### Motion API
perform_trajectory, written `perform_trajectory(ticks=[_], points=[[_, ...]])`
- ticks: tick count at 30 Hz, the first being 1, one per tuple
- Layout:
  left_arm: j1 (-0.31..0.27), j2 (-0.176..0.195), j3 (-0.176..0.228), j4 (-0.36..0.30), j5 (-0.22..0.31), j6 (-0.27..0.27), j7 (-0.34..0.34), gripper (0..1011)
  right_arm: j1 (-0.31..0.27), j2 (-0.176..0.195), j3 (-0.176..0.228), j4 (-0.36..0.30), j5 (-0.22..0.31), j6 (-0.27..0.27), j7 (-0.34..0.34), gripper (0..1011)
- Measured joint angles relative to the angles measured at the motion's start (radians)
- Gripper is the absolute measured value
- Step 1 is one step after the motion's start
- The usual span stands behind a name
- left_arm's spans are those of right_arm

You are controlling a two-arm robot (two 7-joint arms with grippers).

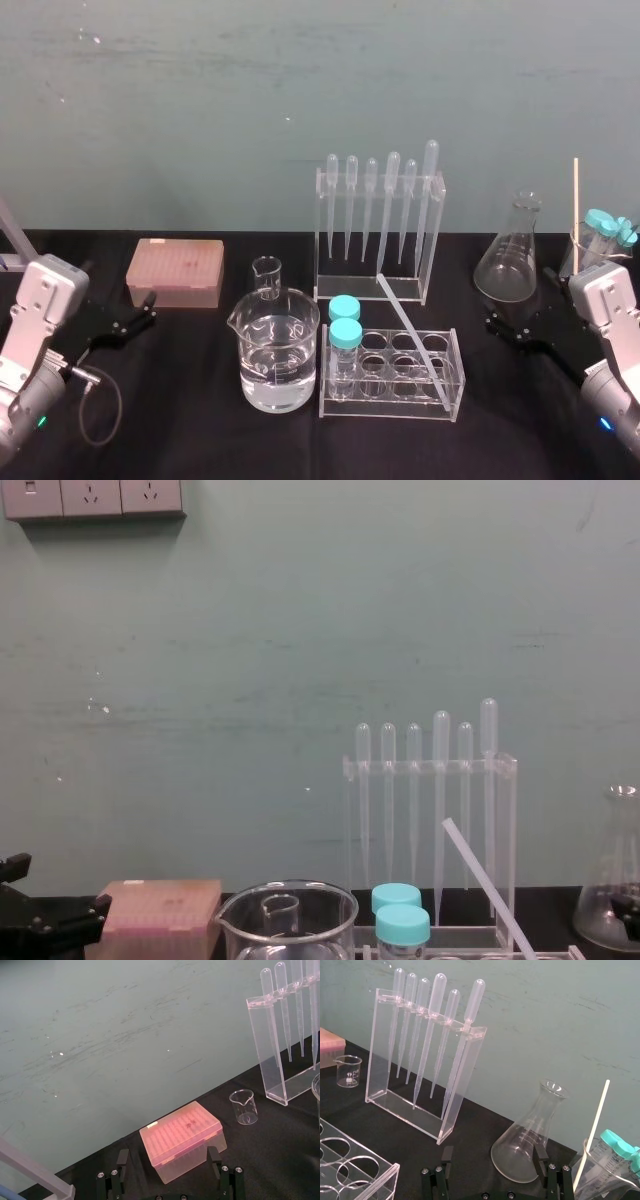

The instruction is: Pick up the stirring rod with one hand, then place it down.

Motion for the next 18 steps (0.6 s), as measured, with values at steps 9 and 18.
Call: perform_trajectory(ticks=[9, 18], points=[[0.000, 0.000, 0.000, 0.000, 0.000, 0.000, 0.000, 1000, 0.000, 0.000, 0.000, 0.000, 0.000, 0.000, 0.000, 1000], [0.000, 0.000, 0.000, 0.000, 0.000, 0.000, 0.000, 1000, 0.000, 0.000, 0.000, 0.000, 0.000, 0.000, 0.000, 1000]])
